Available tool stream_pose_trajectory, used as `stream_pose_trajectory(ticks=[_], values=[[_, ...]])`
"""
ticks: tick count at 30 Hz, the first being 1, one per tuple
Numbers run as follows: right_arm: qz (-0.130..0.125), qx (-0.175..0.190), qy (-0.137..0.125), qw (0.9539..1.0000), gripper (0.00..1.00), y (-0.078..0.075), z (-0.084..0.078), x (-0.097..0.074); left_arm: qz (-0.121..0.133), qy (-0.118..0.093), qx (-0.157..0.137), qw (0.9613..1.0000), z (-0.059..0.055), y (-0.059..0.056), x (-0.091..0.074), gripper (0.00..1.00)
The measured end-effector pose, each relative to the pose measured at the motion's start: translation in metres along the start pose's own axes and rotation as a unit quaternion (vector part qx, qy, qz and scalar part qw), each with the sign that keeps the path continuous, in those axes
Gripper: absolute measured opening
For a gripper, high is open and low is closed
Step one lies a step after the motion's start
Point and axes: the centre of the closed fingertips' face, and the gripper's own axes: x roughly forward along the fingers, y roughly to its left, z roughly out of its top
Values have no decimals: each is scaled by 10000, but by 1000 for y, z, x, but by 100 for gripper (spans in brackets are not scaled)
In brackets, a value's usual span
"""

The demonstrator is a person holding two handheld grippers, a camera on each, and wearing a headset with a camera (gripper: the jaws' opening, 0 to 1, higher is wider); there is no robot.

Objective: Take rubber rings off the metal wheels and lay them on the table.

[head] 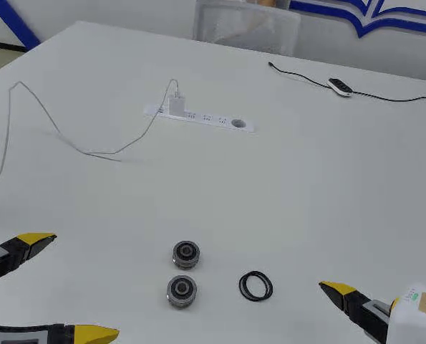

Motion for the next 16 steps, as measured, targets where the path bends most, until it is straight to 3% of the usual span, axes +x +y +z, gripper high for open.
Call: stream_pose_trajectory(ticks=[16], values=[[-157, 166, -60, 9997, 84, -11, 1, -2, -18, 59, -74, 10000, -3, 0, 1, 100]])
